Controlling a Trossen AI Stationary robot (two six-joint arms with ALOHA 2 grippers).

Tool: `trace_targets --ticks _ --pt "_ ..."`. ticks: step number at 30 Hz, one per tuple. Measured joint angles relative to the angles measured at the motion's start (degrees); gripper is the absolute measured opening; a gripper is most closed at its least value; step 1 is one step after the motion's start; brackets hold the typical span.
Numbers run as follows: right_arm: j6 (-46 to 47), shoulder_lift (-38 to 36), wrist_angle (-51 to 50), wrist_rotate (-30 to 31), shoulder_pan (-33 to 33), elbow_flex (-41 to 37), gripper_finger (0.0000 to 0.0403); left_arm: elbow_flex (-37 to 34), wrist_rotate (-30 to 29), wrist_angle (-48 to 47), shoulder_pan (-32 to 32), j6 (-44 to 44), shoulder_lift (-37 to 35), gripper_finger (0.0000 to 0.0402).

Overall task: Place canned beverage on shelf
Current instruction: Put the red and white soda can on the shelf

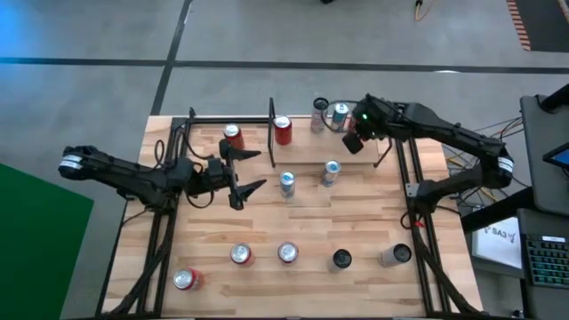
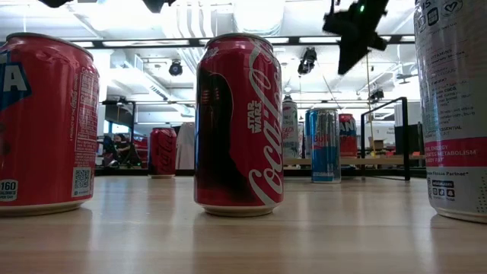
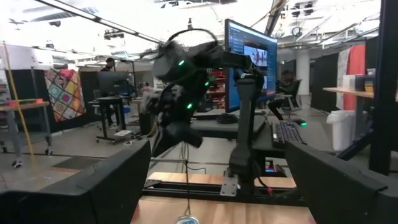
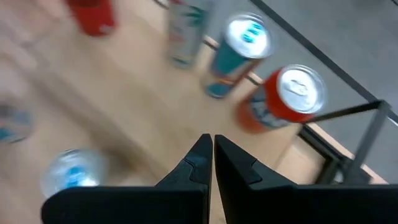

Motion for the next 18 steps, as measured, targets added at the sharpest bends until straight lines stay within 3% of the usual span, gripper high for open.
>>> trace_targets --ticks 11,18 --pt "4.9 -3.2 1.0 0.0 17.5 0.0 0.0009 1.5 0.0 -0.6 -1.0 -3.2 3.8 0.0359" --pt "6.3 -3.1 3.0 0.1 26.5 -0.7 0.0009 8.1 0.0 -10.3 -1.8 -3.4 7.6 0.0359"
